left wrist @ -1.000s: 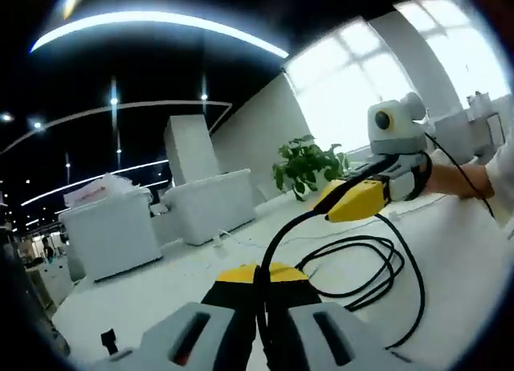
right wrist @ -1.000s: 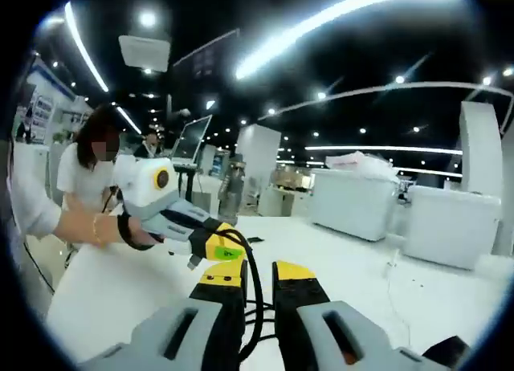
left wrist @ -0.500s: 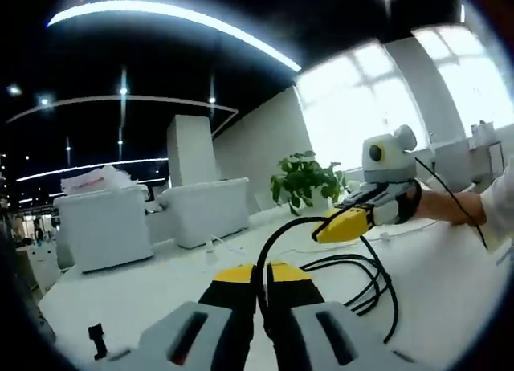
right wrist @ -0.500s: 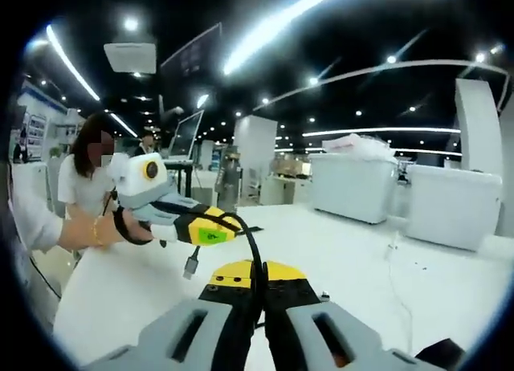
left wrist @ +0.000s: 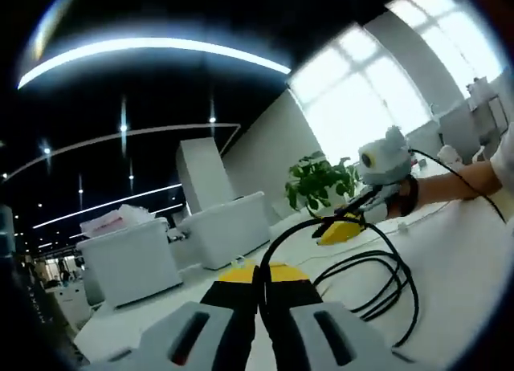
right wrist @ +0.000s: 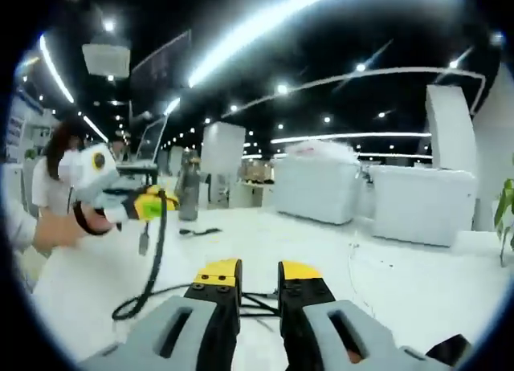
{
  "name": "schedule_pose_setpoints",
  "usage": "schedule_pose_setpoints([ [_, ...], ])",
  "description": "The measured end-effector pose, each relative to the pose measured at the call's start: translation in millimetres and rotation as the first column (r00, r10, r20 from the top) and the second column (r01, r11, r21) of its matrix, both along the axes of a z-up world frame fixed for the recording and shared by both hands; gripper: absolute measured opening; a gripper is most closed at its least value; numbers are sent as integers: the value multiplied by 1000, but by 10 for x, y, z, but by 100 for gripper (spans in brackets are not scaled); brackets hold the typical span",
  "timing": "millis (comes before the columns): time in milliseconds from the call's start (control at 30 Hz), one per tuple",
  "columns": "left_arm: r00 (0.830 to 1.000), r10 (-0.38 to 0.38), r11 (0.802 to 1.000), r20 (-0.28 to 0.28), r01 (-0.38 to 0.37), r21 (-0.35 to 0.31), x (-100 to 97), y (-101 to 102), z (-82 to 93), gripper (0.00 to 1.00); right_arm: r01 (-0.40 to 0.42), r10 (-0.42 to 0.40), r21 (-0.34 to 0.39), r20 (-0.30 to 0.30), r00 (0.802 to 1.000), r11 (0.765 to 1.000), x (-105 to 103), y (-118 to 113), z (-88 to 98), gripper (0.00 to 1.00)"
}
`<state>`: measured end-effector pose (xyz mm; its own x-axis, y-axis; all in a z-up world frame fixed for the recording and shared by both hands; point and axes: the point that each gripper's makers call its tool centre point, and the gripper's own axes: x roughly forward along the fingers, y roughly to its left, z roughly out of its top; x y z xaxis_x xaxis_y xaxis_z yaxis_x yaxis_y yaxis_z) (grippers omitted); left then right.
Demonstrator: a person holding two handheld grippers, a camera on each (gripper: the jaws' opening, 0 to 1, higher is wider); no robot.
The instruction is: Coil the Type-C to USB data cable on the desktop and secure it with Velcro straps.
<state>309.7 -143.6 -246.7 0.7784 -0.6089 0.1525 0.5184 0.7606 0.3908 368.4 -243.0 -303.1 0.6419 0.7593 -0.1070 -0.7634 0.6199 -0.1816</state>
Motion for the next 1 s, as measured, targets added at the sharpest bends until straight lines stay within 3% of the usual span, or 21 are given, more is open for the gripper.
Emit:
schedule_pose_setpoints([
  [133,999,-23,999,30,24,-26,-70,-5,117,4,24,-14,-218,44,999,976,90,53,-322,22],
  [233,998,-40,999,49,41,-26,-118,-36,163,4,31,-12,-299,65,998,954,124,98,-436,21],
  [333,996,-63,998,65,64,-21,-174,-90,194,4,68,-12,-407,138,990,911,183,119,-494,17],
  [400,995,-70,997,72,72,-15,-190,-109,198,4,128,-25,-482,214,977,867,242,113,-516,15],
  [500,994,-80,997,68,81,-19,-199,-119,192,4,166,-1,-540,292,957,825,263,116,-502,7],
  [667,998,-56,998,39,57,-30,-117,-58,131,4,184,-25,-510,302,953,840,245,32,-409,2],
  [733,999,-35,999,16,36,-29,-50,-23,70,4,178,-56,-426,284,957,887,223,15,-297,2],
  [867,1000,-2,1000,-11,2,-21,49,25,-21,4,172,-95,-260,284,954,950,91,-38,19,1],
  [1000,999,23,1000,-29,-24,-14,120,79,-85,4,157,-104,-146,321,941,977,-61,-31,309,1],
])
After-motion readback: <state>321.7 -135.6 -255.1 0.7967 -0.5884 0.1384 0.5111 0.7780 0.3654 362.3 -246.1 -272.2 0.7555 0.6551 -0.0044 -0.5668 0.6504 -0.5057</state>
